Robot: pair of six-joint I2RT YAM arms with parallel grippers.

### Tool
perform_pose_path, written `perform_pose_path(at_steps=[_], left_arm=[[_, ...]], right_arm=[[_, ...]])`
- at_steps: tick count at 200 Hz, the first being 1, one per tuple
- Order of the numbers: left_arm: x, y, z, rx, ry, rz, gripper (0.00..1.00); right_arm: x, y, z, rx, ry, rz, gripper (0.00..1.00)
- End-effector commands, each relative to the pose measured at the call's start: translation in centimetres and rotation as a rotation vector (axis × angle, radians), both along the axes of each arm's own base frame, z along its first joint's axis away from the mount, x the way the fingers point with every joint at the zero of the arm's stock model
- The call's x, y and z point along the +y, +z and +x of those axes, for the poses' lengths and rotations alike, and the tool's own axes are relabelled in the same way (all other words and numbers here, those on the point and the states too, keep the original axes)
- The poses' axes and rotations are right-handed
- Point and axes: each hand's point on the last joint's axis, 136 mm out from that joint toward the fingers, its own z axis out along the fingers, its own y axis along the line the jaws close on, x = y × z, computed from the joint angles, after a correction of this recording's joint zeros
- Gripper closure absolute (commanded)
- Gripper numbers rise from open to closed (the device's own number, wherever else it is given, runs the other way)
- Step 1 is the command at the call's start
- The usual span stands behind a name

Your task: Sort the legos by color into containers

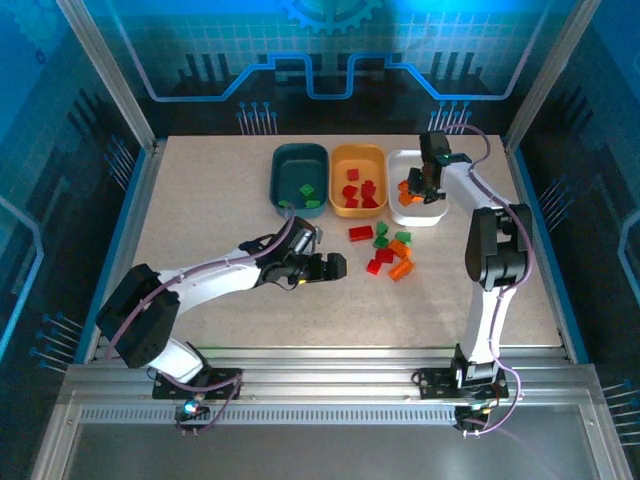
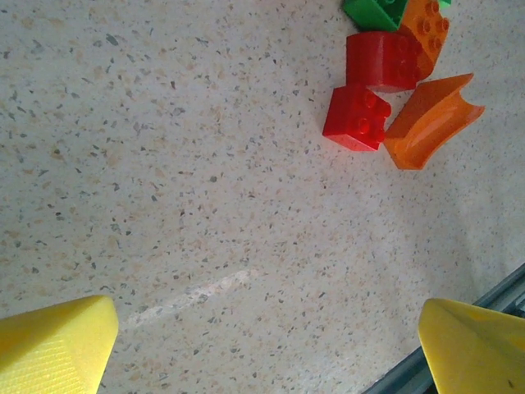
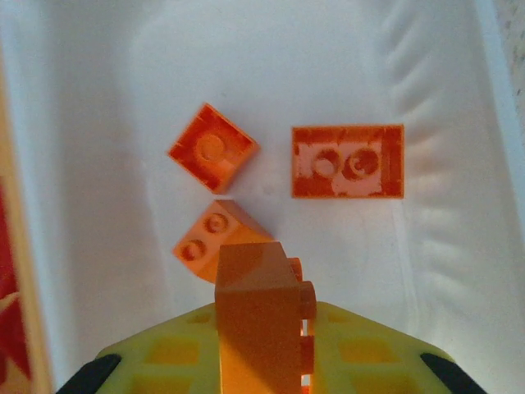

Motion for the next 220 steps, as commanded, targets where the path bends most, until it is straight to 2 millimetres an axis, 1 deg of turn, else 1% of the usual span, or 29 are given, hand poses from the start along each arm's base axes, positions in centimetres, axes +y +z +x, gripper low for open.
perform_pose_path(at_steps=[1,10,18,25,33,40,42,51,61,65,67,73,85,92,103,116,128,146,164,172,185,211,220], left_arm=[[-0.5,0.9,0.5,-0.039,-0.031,0.036,0.04],[-0.7,0.7,0.5,-0.051,-0.046,0.079,0.04],[-0.9,0.5,0.6,-0.067,-0.066,0.131,0.04],[-1.3,0.3,0.6,-0.078,-0.09,0.179,0.04],[-1.9,0.2,0.7,-0.091,-0.12,0.232,0.05],[-2.6,0.2,0.9,-0.113,-0.152,0.273,0.06],[-2.8,0.1,0.9,-0.117,-0.161,0.286,0.06],[-3.8,0.0,1.3,-0.14,-0.192,0.33,0.08],[-5.1,-0.4,1.6,-0.156,-0.23,0.361,0.11],[-5.6,-0.4,1.8,-0.164,-0.243,0.369,0.12],[-5.8,-0.6,1.8,-0.165,-0.252,0.374,0.13],[-6.6,-0.8,2.1,-0.179,-0.272,0.385,0.15],[-7.9,-1.2,2.8,-0.203,-0.302,0.418,0.18],[-8.6,-1.5,3.1,-0.211,-0.318,0.43,0.22],[-9.6,-1.9,3.5,-0.212,-0.344,0.446,0.28],[-10.6,-2.4,4.1,-0.213,-0.36,0.459,0.3],[-11.1,-2.7,4.6,-0.218,-0.361,0.476,0.31],[-11.5,-3.8,5.4,-0.215,-0.372,0.506,0.31],[-12.1,-4.8,5.7,-0.205,-0.386,0.517,0.32],[-12.3,-5.0,5.9,-0.201,-0.385,0.528,0.35],[-12.2,-5.6,6.2,-0.192,-0.379,0.547,0.41],[-11.7,-6.1,6.5,-0.185,-0.355,0.583,0.45],[-11.6,-6.3,6.6,-0.186,-0.356,0.592,0.45]], right_arm=[[0.3,1.2,0.5,0.004,0.021,0.061,0.7],[0.3,1.2,0.6,0.012,0.023,0.082,0.58],[0.4,1.7,0.4,0.015,0.023,0.091,0.48],[0.5,2.4,0.2,0.002,0.024,0.088,0.44],[0.4,3.4,-0.3,-0.023,0.018,0.083,0.42],[0.4,4.1,-0.9,-0.045,0.01,0.083,0.41],[0.4,4.6,-1.0,-0.059,0.007,0.083,0.41],[0.4,5.8,-2.1,-0.087,-0.006,0.089,0.4],[0.7,7.1,-3.6,-0.129,-0.015,0.103,0.4],[0.9,7.3,-4.4,-0.141,-0.016,0.106,0.4],[0.9,7.1,-4.8,-0.14,-0.019,0.107,0.4],[1.2,7.7,-6.1,-0.166,-0.025,0.116,0.39],[1.9,7.6,-8.7,-0.191,-0.025,0.127,0.39],[2.0,7.6,-10.2,-0.2,-0.034,0.128,0.38],[2.4,6.8,-12.3,-0.195,-0.023,0.14,0.38],[3.0,6.9,-14.3,-0.186,0.024,0.165,0.42],[3.1,7.4,-15.5,-0.179,0.046,0.175,0.43],[3.9,7.7,-16.5,-0.199,0.075,0.22,0.44],[3.3,7.6,-16.9,-0.215,0.047,0.204,0.44],[3.0,7.5,-17.0,-0.222,0.033,0.203,0.44],[3.0,7.6,-17.0,-0.239,0.027,0.212,0.43],[3.1,7.6,-17.2,-0.249,0.023,0.222,0.43],[3.1,7.9,-17.1,-0.261,0.021,0.228,0.43]])
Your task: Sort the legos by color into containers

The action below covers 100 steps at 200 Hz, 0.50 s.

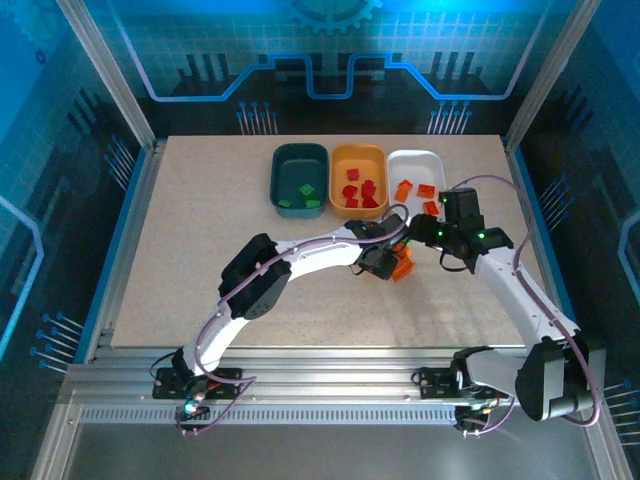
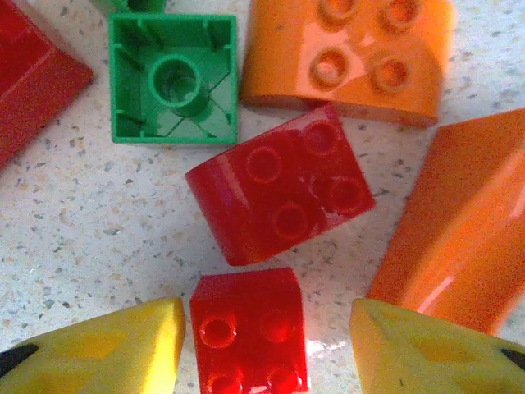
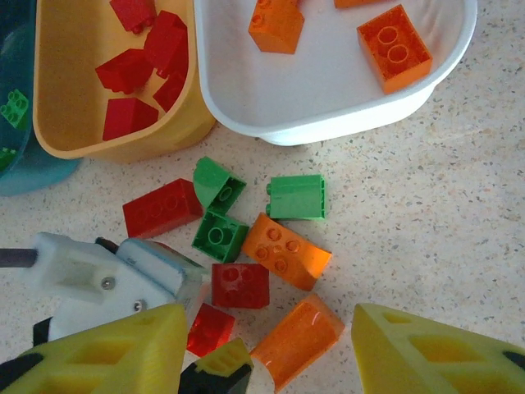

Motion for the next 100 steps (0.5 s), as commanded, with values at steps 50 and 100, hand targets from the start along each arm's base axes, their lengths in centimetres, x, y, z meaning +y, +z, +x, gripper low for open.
perform_pose_path(at_steps=[50,100], left_arm=[[1.2,-1.1,0.1,-0.004,0.018,0.075,0.68],[1.5,8.4,1.3,-0.144,0.007,-0.057,0.81]], right_arm=[[0.1,0.2,-0.5,-0.043,-0.015,0.034,0.43],[-0.9,0.4,-0.9,-0.073,-0.068,0.012,0.43]])
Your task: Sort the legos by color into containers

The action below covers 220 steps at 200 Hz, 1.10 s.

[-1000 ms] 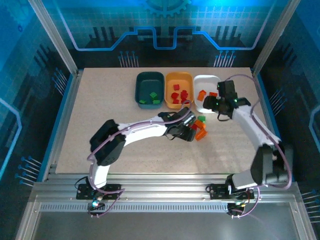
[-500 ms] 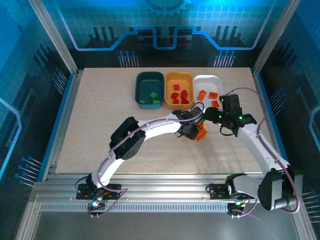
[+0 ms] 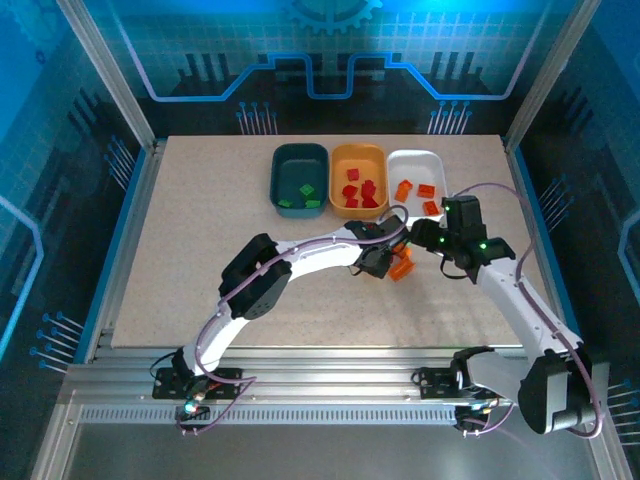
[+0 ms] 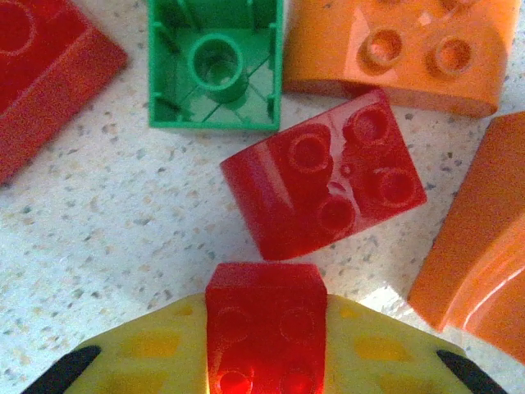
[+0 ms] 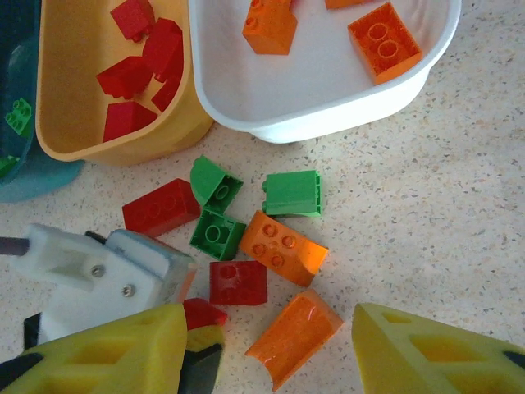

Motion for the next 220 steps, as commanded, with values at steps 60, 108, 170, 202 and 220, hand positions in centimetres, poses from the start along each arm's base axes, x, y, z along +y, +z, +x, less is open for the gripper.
perform_pose_path(at_steps=[60,108,170,202,220], left_arm=[[3.8,14.7,12.9,-0.173,0.178,-0.289,0.77],[3.9,13.3,19.4,-0.24,0.225,-0.362,0.75],[4.1,12.0,22.5,-0.245,0.252,-0.412,0.39],[4.6,13.9,22.4,-0.262,0.253,-0.422,0.08],[5.5,17.1,21.3,-0.285,0.253,-0.433,0.08]], right_arm=[[-1.9,0.3,-0.4,-0.051,-0.104,-0.007,0.41],[-1.4,0.3,-0.3,-0.059,-0.084,0.015,0.41],[0.2,-0.5,0.2,-0.024,-0.014,0.013,0.39],[2.8,-1.8,0.6,0.015,0.075,-0.068,0.37],[4.6,-3.0,0.6,0.052,0.139,-0.119,0.37]])
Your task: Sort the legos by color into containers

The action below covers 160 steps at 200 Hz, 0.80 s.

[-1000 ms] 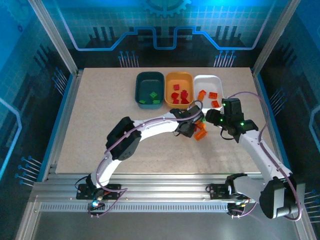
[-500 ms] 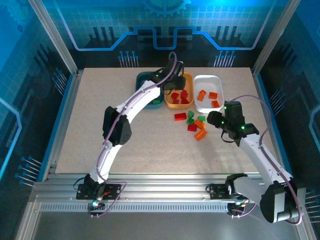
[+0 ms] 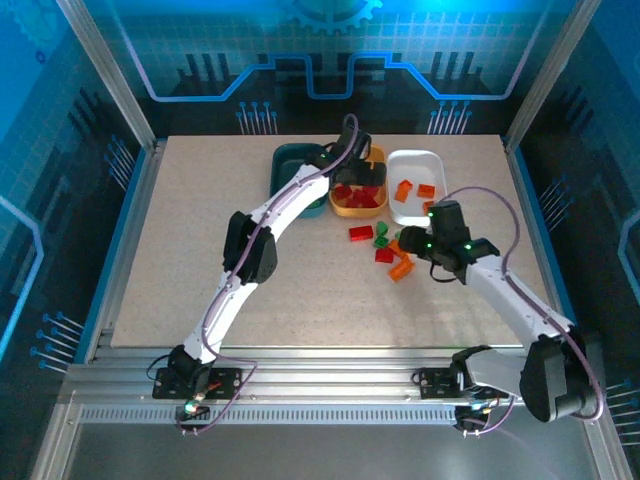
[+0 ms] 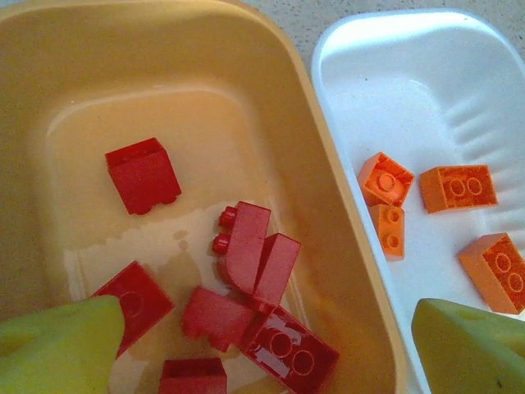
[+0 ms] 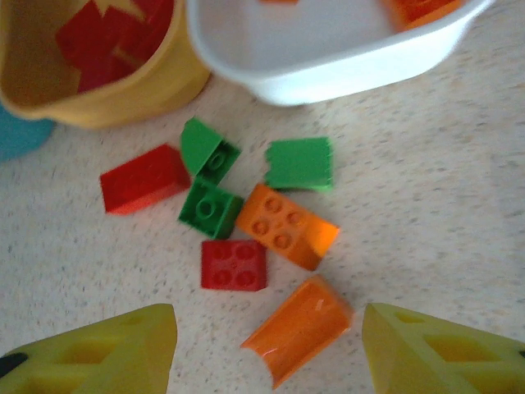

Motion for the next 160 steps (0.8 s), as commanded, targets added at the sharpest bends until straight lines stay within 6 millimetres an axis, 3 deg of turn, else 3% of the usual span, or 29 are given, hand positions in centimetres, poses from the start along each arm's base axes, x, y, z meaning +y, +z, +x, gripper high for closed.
perform_pose_path(at_steps=[1,27,47,64,71,109,134,160], left_arm=[[1.3,7.1,-0.9,-0.071,0.005,-0.053,0.08],[3.6,10.3,-4.8,-0.091,0.025,-0.104,0.08],[5.8,10.4,-9.1,-0.094,0.049,-0.18,0.06],[8.0,8.9,-12.9,-0.071,0.085,-0.232,0.05],[8.6,9.2,-14.2,-0.075,0.093,-0.271,0.05],[12.5,3.3,-21.1,0.036,0.167,-0.323,0.05],[14.3,1.7,-23.5,0.055,0.191,-0.311,0.04],[14.9,1.4,-24.5,0.068,0.187,-0.29,0.05]], right_arm=[[2.2,0.2,0.8,-0.008,0.082,-0.066,0.37],[5.0,-2.2,0.9,0.109,0.178,-0.14,0.37],[6.0,-3.7,0.7,0.164,0.181,-0.217,0.35],[5.9,-4.7,0.9,0.193,0.139,-0.225,0.33],[5.8,-5.0,1.0,0.207,0.122,-0.231,0.33],[5.7,-6.9,0.7,0.274,0.095,-0.242,0.33],[6.3,-7.9,0.5,0.31,0.11,-0.23,0.34],[6.4,-8.8,1.0,0.318,0.088,-0.227,0.34]])
